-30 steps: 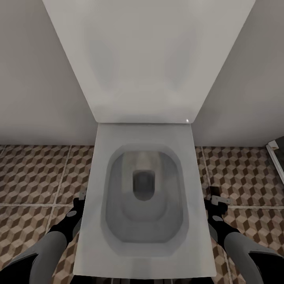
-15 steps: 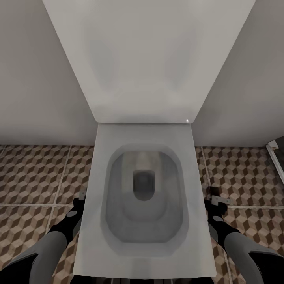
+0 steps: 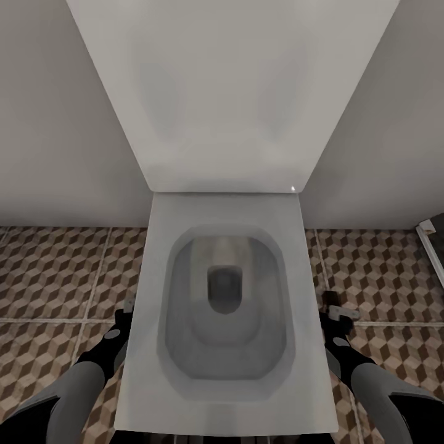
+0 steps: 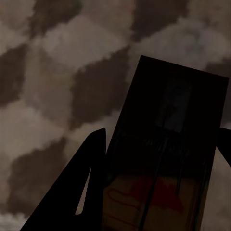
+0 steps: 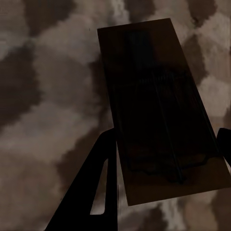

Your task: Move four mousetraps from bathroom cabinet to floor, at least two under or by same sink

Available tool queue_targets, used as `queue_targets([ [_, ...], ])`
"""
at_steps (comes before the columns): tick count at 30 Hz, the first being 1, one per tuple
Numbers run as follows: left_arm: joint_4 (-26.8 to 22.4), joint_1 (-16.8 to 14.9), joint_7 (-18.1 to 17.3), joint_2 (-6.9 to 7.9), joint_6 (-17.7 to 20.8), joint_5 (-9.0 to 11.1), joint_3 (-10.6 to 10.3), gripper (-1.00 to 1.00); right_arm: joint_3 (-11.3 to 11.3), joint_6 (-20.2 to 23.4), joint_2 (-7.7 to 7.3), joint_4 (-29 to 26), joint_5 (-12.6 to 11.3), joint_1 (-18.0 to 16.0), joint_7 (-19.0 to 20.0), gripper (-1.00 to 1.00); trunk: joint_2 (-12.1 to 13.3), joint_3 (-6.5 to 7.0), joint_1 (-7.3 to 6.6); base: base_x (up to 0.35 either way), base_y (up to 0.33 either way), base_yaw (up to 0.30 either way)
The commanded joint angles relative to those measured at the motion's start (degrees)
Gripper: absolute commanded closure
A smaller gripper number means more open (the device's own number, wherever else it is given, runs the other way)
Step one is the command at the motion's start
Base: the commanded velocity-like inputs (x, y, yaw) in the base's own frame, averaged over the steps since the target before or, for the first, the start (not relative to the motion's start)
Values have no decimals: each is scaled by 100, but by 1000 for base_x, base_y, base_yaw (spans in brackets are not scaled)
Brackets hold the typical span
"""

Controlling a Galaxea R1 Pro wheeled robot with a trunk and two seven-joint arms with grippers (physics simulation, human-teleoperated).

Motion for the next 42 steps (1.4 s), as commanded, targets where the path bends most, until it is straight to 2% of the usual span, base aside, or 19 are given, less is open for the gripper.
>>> queue_targets([
  [1, 7, -4, -4, -3, -27, -66, 44, 100, -24, -39, 1, 6, -50, -3, 58, 100, -1, -3, -1, 0, 0, 0],
  [34, 7, -6, -4, -4, -27, -67, 43, 100, -25, -30, -50, 17, -51, -2, 440, 100, -1, -3, -1, 0, 0, 0],
  [42, 7, -4, -4, -4, -27, -67, 40, 100, -24, -32, -57, 176, -1, -2, 522, 100, -1, -3, -1, 0, 0, 0],
])
